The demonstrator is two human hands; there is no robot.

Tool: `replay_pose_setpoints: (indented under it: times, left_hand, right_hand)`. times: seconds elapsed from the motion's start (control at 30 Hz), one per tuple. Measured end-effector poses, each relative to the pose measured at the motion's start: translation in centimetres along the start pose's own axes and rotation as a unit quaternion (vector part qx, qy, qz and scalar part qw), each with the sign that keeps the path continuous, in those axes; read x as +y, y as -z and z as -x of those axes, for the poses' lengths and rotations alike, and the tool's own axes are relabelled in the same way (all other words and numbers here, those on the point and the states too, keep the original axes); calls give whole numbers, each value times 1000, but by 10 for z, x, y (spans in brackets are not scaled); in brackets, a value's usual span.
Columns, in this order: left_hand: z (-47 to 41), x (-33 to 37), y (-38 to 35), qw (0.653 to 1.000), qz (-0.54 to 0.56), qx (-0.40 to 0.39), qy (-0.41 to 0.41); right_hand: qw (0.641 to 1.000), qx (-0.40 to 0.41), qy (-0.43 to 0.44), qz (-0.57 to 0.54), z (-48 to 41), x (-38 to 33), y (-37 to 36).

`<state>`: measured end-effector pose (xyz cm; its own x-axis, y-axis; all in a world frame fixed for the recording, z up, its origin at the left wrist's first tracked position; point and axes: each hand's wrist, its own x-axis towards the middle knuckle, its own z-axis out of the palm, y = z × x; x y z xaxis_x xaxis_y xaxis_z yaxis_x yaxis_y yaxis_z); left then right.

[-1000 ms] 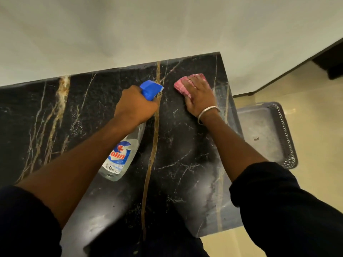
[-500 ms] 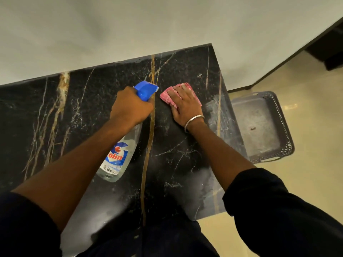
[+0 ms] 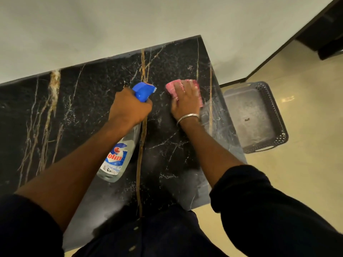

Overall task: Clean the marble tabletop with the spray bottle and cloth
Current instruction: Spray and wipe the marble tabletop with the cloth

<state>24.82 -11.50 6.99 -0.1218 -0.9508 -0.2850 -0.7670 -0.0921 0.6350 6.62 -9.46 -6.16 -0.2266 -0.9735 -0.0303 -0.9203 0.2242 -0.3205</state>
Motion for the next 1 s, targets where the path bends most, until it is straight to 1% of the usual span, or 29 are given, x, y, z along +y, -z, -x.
replay_pose_setpoints:
  times: [0.1,0.17,0.2,0.33,0.4,0.47,0.53,0.6,0.7,0.77,0.83,0.9,1.0]
  left_hand:
    - [5,4,-7,1000,-12,-3,0]
    - [8,7,-10,1000,-15,-1,1]
    - [9,8,-10,1000,-14,1,3]
    - [17,14,-7,1000,-6,-2,-19]
    - [21,15,-3,999,-6,0,-33]
    - [26,16,-1,999,-5,1,-41]
    - [30,16,-1,999,-6,1,-40]
    - [36,16,-3,999,-10,1,-34]
    - [44,16,-7,1000,-14,5,-27]
    - [48,16,-10,999,-16,4,-27]
    - [51,16,-11,1000,-15,5,-27]
    - [54,15,-11,1000,-13,4,-28]
    - [58,11,-8,999,-5,-4,-37]
  right_hand:
    - [995,-41,93,-17,26,-19,-8]
    - [990,-56,130,-17,30,-7,-6]
    - [989,-57,133,-11,30,4,-3]
    - [999,-7,53,9,19,62,14]
    - [1000,19,16,12,19,77,19]
    - [999,28,-27,22,24,70,19]
    - [997,27,-67,9,37,47,12]
    - [999,16,-49,2,57,17,1]
    - [999,-13,50,-4,89,-23,-11]
    - [994,-27,101,-28,102,-28,-14]
    - [989,-34,139,-26,104,-13,-12]
    - [990,-22,134,-25,102,13,-6]
    - [997,6,79,1,96,53,9]
